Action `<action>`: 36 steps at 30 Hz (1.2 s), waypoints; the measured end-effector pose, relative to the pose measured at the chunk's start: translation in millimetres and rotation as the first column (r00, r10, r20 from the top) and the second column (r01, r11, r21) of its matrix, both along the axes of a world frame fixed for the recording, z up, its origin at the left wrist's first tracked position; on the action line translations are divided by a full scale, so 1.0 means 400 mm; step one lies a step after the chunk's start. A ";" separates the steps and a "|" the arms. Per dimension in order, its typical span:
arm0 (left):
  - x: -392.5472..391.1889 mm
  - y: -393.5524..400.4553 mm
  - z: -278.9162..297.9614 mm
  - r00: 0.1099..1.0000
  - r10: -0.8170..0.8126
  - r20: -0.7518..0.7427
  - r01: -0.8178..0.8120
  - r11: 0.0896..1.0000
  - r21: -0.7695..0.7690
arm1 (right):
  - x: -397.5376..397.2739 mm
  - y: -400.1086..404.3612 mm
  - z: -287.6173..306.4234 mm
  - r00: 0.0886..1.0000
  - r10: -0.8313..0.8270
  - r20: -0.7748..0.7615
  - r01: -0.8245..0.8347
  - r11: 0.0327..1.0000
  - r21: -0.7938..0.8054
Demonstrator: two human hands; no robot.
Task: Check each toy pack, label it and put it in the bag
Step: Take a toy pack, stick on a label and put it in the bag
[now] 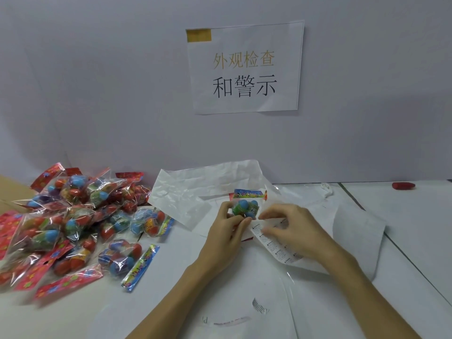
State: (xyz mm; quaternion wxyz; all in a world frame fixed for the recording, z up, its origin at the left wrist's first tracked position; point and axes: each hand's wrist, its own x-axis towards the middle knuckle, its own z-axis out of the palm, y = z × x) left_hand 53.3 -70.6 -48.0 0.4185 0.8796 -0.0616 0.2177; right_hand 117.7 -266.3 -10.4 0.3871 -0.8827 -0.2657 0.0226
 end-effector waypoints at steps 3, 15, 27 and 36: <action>0.000 0.000 -0.003 1.000 -0.008 0.005 0.008 1.000 -0.025 | -0.005 0.024 -0.019 0.997 -0.029 0.075 0.030 0.999 -0.011; 0.009 0.011 -0.021 0.999 -0.004 0.034 0.006 0.998 -0.067 | -0.001 0.032 -0.035 0.996 0.002 0.084 0.000 1.000 -0.017; 0.036 0.010 -0.029 0.957 0.288 0.024 -0.288 0.957 0.015 | -0.014 -0.011 0.039 0.975 -0.183 0.126 0.180 0.983 0.035; 0.048 0.094 -0.022 0.882 0.470 -0.035 -0.471 0.879 -0.066 | -0.029 -0.105 0.122 0.984 0.026 -0.175 -0.136 0.746 -0.652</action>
